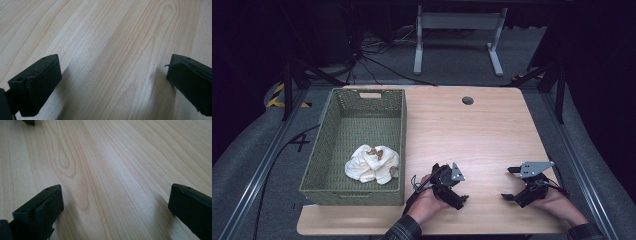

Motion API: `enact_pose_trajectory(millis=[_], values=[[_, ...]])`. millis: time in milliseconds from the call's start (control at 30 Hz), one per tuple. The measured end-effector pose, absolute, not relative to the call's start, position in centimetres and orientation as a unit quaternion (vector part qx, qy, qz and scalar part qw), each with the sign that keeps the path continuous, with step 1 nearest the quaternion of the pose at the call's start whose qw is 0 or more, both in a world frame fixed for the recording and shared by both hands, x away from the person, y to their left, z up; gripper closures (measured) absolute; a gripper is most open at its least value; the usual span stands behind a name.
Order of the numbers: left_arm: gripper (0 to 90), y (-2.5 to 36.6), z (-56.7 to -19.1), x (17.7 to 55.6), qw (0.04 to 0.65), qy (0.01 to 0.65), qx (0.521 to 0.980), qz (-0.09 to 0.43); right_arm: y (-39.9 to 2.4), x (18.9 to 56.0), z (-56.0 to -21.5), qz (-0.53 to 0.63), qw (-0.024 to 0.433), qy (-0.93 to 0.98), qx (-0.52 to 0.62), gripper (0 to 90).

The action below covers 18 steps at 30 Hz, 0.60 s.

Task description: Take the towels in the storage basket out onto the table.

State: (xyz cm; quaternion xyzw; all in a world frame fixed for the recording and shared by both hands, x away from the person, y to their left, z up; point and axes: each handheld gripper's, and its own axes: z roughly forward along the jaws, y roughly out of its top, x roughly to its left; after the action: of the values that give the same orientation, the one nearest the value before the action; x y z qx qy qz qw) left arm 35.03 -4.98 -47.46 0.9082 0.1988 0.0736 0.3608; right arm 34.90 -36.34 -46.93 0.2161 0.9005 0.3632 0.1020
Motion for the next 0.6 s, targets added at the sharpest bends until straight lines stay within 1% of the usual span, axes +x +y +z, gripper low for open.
enact_pose_trajectory(millis=[333,600], values=[[0.0,-4.86,-47.28,34.95,0.352,0.188,0.915,0.067,-36.35,34.9,-46.93,0.363,0.103,0.901,0.216,0.0],[0.7,-4.57,-46.95,34.82,0.343,0.193,0.918,0.06,-36.34,34.9,-46.93,0.363,0.102,0.901,0.216,0.0]])
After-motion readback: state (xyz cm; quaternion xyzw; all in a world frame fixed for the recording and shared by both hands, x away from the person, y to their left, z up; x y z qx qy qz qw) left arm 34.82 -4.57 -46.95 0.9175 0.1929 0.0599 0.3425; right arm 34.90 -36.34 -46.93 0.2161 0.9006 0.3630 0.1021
